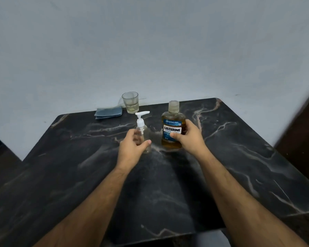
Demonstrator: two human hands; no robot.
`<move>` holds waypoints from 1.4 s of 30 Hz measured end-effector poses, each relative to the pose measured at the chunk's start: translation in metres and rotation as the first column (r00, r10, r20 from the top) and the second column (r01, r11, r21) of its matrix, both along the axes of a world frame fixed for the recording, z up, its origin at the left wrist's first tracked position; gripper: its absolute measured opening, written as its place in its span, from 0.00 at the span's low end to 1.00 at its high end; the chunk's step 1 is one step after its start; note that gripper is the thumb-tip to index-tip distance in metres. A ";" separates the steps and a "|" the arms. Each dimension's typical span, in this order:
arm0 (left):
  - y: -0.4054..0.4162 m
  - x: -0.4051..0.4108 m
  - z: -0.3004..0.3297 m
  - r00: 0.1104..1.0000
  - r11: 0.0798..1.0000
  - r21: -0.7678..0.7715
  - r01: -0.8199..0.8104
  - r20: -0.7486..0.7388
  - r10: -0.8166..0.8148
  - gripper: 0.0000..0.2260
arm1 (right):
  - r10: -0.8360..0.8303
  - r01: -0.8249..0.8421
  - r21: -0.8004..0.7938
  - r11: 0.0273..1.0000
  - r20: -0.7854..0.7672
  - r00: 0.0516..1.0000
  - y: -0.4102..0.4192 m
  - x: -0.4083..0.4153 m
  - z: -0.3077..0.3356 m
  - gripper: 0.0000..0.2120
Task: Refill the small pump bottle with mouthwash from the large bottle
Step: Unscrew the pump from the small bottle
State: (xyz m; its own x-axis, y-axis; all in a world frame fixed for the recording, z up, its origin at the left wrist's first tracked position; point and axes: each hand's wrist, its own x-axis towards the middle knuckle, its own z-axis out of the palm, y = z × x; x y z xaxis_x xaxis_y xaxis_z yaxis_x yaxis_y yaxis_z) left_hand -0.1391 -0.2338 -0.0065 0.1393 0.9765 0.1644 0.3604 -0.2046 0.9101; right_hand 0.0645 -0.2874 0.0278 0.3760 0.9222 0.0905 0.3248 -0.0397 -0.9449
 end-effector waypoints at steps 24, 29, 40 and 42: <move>-0.067 -0.025 -0.009 0.994 0.996 -0.056 0.066 -0.085 -0.071 0.23 | -0.253 0.257 -0.006 0.966 0.150 0.956 -0.066 -0.029 -0.017 0.28; -0.069 -0.034 -0.005 0.989 0.989 -0.063 0.132 -0.061 -0.136 0.31 | -0.466 0.348 0.390 0.853 0.268 0.843 -0.097 -0.063 -0.024 0.10; -0.057 -0.037 0.038 0.966 0.990 0.000 0.142 0.218 -0.139 0.19 | 0.190 -0.183 -0.074 0.980 0.101 0.977 -0.053 -0.099 -0.025 0.33; -0.054 -0.034 0.044 0.963 0.980 0.010 0.199 0.185 -0.197 0.18 | 0.226 -0.218 -0.082 0.972 0.101 0.969 -0.047 -0.102 -0.022 0.29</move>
